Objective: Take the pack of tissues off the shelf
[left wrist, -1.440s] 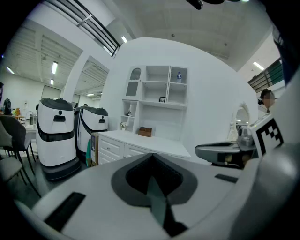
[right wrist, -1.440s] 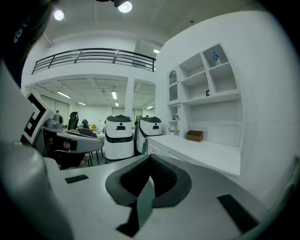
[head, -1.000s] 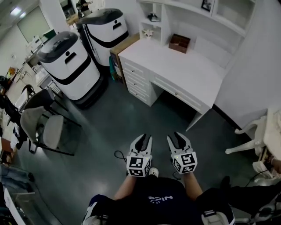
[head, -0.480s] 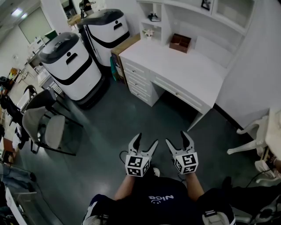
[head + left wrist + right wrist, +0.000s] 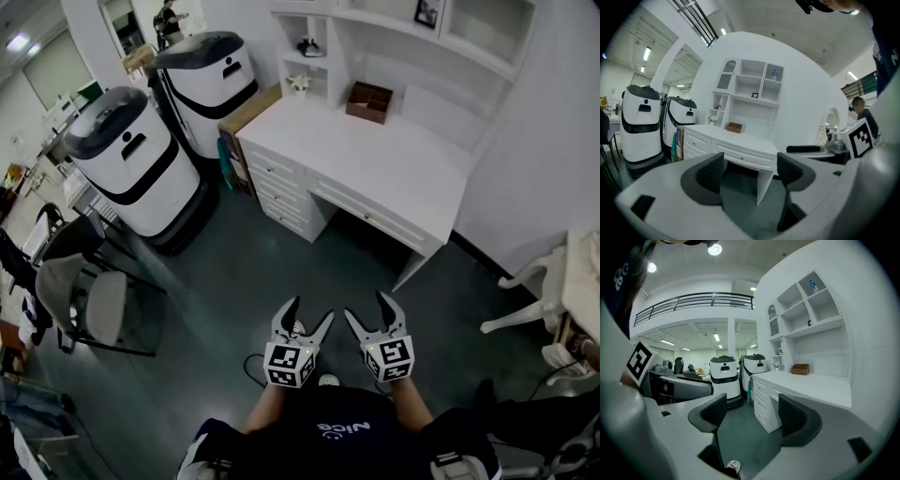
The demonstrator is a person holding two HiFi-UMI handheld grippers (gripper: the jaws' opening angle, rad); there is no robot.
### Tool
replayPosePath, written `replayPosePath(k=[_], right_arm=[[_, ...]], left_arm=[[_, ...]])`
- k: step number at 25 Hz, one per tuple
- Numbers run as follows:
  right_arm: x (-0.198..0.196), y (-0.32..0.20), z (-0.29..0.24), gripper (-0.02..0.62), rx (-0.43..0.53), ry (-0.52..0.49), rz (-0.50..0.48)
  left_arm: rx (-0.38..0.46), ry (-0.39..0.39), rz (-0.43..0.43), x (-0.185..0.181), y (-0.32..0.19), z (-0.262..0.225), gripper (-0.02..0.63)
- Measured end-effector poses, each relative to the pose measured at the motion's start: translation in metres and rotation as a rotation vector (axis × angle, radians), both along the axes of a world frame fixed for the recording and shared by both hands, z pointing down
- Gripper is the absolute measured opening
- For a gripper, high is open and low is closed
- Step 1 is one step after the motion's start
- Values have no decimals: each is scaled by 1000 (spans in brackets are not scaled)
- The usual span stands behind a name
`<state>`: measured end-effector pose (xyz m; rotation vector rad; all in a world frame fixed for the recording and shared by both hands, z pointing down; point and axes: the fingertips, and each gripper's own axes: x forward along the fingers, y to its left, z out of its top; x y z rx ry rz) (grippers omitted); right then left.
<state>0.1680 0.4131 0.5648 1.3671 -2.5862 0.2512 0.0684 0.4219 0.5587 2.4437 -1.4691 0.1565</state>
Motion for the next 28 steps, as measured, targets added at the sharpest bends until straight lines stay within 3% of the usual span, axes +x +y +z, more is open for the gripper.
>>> replayPosePath(k=[15, 28], right_arm=[[-49, -155, -26, 324, 67, 10, 152], [-88, -228, -22, 322, 66, 33, 208]], left_arm=[[84, -27, 33, -77, -169, -31, 341], [89, -31, 65, -122, -251, -29, 339]])
